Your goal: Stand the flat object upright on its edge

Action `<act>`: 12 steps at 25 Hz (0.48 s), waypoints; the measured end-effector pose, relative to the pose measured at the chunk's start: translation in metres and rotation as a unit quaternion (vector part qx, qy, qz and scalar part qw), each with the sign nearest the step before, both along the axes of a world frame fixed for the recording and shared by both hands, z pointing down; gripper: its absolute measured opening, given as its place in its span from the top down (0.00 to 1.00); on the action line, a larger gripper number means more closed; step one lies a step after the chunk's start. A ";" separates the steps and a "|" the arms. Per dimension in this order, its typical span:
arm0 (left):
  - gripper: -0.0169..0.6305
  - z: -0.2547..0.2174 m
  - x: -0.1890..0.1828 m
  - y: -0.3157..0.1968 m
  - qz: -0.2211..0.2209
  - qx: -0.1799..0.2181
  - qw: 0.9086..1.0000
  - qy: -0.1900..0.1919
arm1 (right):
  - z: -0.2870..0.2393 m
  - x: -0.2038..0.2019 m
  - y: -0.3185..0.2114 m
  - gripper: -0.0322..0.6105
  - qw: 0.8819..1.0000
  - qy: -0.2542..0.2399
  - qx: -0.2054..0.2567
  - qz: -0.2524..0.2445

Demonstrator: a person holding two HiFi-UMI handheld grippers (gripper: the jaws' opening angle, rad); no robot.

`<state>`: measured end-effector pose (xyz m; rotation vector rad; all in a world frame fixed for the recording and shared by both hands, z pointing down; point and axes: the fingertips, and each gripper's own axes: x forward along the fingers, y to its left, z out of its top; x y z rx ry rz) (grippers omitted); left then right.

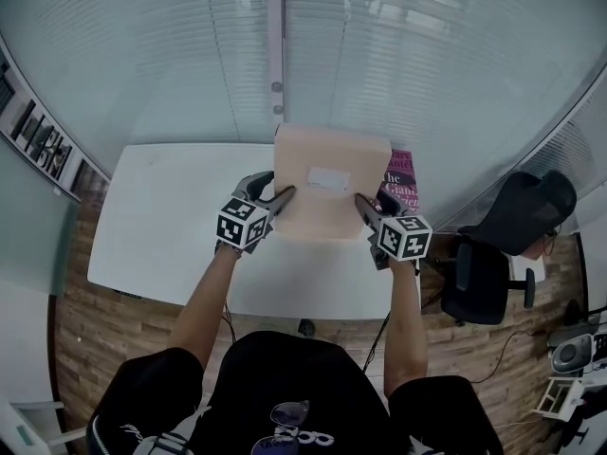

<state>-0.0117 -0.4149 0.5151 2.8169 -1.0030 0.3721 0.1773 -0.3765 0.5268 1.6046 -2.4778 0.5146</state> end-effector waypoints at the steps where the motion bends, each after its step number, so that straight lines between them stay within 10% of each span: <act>1: 0.58 0.000 0.001 -0.003 0.000 -0.001 1.000 0.000 | 0.000 0.001 -0.003 0.56 1.000 -0.001 0.000 0.001; 12: 0.58 0.004 0.014 -0.034 0.002 -0.008 1.000 -0.001 | 0.005 0.014 -0.034 0.56 1.000 -0.004 -0.005 0.007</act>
